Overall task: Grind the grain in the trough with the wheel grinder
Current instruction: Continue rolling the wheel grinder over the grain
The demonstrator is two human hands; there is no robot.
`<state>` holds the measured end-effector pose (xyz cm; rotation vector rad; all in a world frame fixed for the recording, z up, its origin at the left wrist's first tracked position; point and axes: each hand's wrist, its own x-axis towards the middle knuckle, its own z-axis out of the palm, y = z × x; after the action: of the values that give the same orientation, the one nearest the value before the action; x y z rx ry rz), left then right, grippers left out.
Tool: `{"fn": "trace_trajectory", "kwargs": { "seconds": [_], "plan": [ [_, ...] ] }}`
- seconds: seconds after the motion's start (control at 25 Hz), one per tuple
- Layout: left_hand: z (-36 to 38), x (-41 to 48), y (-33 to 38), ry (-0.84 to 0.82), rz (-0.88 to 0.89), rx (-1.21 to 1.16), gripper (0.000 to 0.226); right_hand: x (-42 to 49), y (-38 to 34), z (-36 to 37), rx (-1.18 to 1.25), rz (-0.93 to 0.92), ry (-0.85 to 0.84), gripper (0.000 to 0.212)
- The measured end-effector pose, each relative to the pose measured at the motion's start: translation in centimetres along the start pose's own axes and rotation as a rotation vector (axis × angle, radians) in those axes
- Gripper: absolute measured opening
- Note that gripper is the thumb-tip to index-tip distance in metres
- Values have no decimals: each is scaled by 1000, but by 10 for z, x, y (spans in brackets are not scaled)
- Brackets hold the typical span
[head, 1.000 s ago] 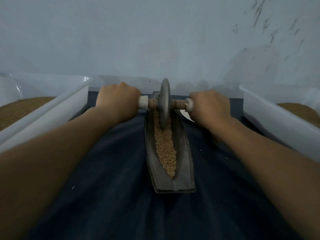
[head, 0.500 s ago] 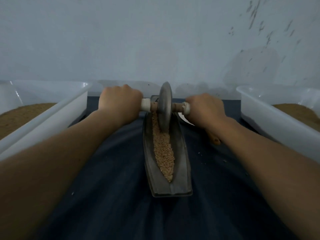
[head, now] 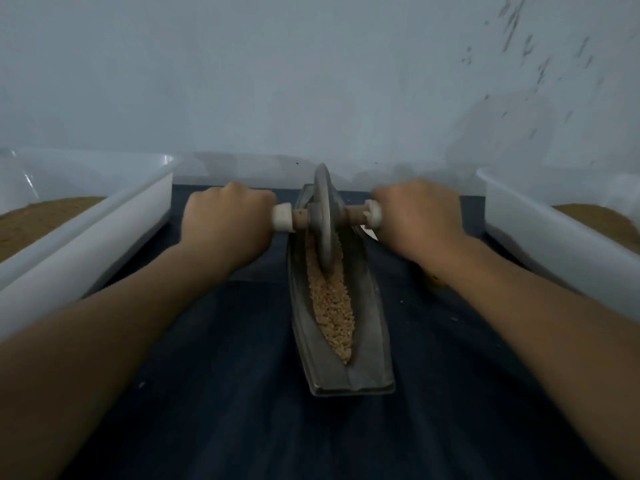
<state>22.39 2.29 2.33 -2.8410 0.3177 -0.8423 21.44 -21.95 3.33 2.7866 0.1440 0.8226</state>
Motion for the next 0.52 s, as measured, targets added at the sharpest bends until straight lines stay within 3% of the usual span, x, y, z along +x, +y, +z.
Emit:
{"fn": "trace_trajectory", "kwargs": {
  "seconds": [0.08, 0.16, 0.32, 0.4, 0.52],
  "plan": [
    [1, 20, 4, -92, -23, -49, 9, 18, -3, 1, 31, 34, -78, 14],
    [-2, 4, -4, -107, 24, -63, 5, 2, 6, -5, -3, -65, -40, 12],
    [-13, -49, -23, 164, 225, -13, 13, -53, 23, -12, 53, -232, 228, 23],
    [-12, -34, -21, 156, 233, 55, 10, -45, 20, -3, 103, -180, 178, 19],
    [-6, 12, 2, -1, 68, 106, 10, -2, 2, 10, 108, 42, -20, 11]
  ]
}}
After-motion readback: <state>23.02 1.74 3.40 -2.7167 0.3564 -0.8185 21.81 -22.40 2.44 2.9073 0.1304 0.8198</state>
